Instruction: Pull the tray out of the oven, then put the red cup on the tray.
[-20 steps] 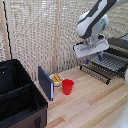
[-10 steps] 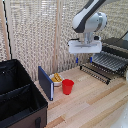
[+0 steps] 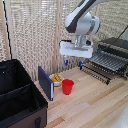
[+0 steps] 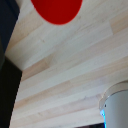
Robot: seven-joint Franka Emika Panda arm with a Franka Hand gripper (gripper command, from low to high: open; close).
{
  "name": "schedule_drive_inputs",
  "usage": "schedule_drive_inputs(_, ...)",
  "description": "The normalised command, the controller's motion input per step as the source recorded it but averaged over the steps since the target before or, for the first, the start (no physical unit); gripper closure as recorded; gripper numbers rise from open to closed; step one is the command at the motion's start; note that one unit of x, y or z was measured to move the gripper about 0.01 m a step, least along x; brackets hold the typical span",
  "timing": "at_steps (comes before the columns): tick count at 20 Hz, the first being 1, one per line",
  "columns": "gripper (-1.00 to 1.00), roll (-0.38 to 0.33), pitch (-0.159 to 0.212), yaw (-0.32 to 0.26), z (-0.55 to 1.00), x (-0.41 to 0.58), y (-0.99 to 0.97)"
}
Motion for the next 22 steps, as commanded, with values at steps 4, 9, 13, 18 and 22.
schedule_drive_inputs(4,-1.0,-0.086,0.043,0.116,0.0,0.006,-0.01)
schedule_drive_inputs(9,-1.0,-0.179,0.0,0.167,-0.05,0.183,-0.02)
schedule_drive_inputs(13,-1.0,-0.21,0.0,0.17,-0.25,0.111,0.06)
schedule_drive_inputs(18,-1.0,-0.156,0.022,0.141,-0.39,-0.011,0.19)
schedule_drive_inputs(22,-1.0,-0.138,0.061,0.136,-0.41,-0.016,0.02)
